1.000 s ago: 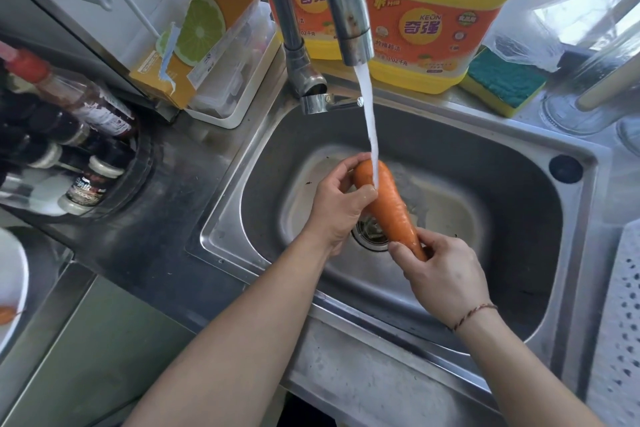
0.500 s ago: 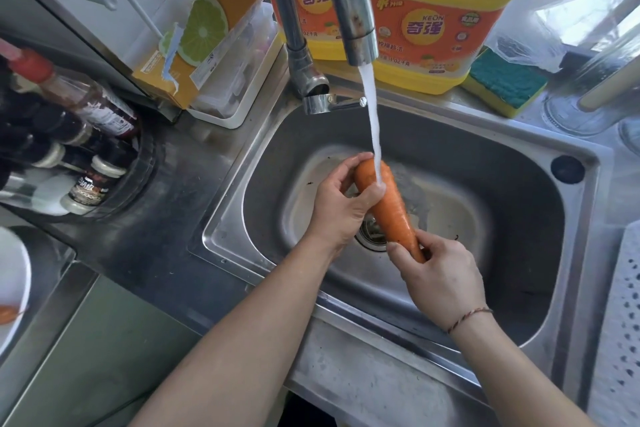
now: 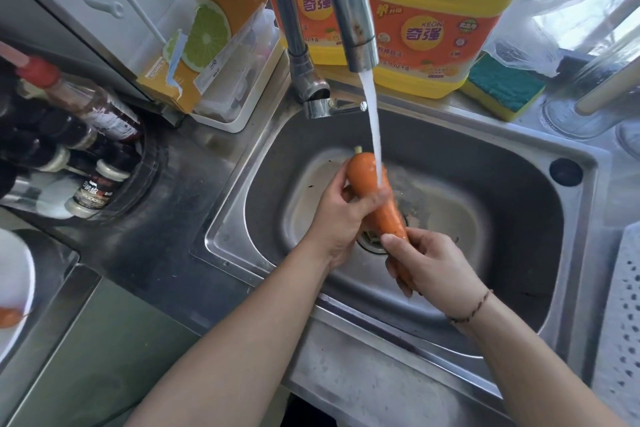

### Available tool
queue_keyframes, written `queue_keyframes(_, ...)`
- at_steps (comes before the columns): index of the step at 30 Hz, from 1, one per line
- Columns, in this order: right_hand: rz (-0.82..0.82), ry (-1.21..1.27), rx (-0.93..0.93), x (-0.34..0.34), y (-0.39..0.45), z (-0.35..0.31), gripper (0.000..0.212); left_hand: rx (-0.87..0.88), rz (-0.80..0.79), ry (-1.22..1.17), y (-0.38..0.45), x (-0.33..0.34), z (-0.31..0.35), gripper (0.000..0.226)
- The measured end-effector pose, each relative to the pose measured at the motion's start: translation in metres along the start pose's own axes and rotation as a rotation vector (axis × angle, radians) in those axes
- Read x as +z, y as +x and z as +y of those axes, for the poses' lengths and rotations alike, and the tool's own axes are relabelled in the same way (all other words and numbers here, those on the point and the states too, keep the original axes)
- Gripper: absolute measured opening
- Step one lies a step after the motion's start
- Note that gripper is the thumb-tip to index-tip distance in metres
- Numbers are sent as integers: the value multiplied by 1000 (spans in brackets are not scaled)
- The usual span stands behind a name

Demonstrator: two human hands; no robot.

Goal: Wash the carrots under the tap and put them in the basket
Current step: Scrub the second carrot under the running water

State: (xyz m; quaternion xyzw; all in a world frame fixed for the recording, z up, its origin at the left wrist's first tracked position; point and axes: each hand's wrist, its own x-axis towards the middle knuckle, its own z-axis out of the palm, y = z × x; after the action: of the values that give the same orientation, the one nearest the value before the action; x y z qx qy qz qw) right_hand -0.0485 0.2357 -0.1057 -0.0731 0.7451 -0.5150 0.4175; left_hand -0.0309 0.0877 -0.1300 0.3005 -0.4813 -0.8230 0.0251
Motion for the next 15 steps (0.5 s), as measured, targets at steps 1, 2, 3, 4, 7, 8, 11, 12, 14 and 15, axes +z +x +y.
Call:
queue_keyframes(1, -29, -61, -2, 3, 0, -2, 27, 11, 128, 24, 2, 3, 1, 45)
queue_keyframes(2, -53, -100, 0, 7, 0, -3, 29, 18, 245, 45, 4, 5, 1, 44)
queue_keyframes(3, -76, -98, 13, 10, 1, -5, 32, 17, 328, 86, 6, 6, 1, 44)
queue_keyframes(4, -100, -43, 41, 12, 2, -5, 34, 19, 379, 150, 7, 6, 0, 43)
queue_keyframes(7, -140, 185, 165, 11, 9, -6, 37, 73, 450, 281, 9, 4, 1, 29)
queue_keyframes(8, -152, 209, 178, 8, 11, -6, 36, 86, 461, 287, 11, 5, 2, 28)
queue_keyframes(11, -154, 193, 128, 3, 16, -11, 24, 93, 515, 248, 19, 9, 6, 30)
queue_keyframes(12, -125, 99, 88, 3, 19, -11, 25, 89, 545, 221, 23, 11, 6, 30)
queue_keyframes(14, -15, -241, -29, 0, 21, -10, 16, 77, 599, 165, 29, 16, 6, 32)
queue_keyframes(15, 24, -373, -70, -2, 22, -11, 5, 63, 618, 132, 31, 18, 6, 34)
